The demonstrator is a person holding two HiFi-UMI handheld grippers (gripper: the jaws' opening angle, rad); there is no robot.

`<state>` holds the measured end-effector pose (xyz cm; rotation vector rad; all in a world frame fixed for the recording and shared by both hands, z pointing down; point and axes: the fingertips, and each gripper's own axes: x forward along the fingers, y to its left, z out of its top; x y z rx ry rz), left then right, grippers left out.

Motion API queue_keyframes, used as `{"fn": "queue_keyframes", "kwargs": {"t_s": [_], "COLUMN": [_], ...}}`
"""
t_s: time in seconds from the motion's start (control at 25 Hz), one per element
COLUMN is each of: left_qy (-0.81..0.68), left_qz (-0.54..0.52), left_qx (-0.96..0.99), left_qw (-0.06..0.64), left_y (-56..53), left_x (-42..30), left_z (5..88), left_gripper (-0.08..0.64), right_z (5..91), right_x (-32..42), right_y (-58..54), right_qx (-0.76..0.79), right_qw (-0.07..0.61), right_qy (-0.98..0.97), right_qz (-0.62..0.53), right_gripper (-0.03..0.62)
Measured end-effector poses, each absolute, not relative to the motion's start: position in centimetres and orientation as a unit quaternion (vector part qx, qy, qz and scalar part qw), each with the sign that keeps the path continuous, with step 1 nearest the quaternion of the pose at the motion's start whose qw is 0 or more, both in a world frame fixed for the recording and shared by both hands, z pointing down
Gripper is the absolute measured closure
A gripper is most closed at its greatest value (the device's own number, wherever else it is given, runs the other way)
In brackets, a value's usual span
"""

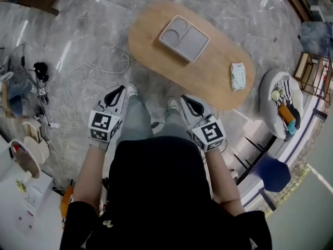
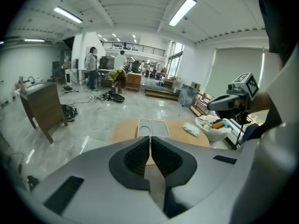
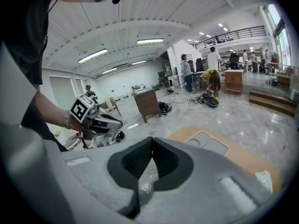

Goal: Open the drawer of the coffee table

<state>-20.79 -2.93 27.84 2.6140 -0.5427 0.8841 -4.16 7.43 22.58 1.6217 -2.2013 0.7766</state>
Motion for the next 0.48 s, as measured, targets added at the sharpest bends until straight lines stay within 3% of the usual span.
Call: {"fn": "queue_keyframes", "kwargs": {"t_s": [0.48], "left_qy": [-0.082], "left_qz": [0.369], "left_qx": [0.914], "left_qw": [0.149], "left_y": [-10.6], "left_x": [-18.4], "left_z": [41.3], "left_gripper": [0.543], "right_z": [32.2], "right_x": [-2.3], "right_y": [5.4], "right_qx": [0.661], "right_qw": [0.143], "right_qy": [-0.659], "right_qz": [0.329], "right_gripper": [0.595]}}
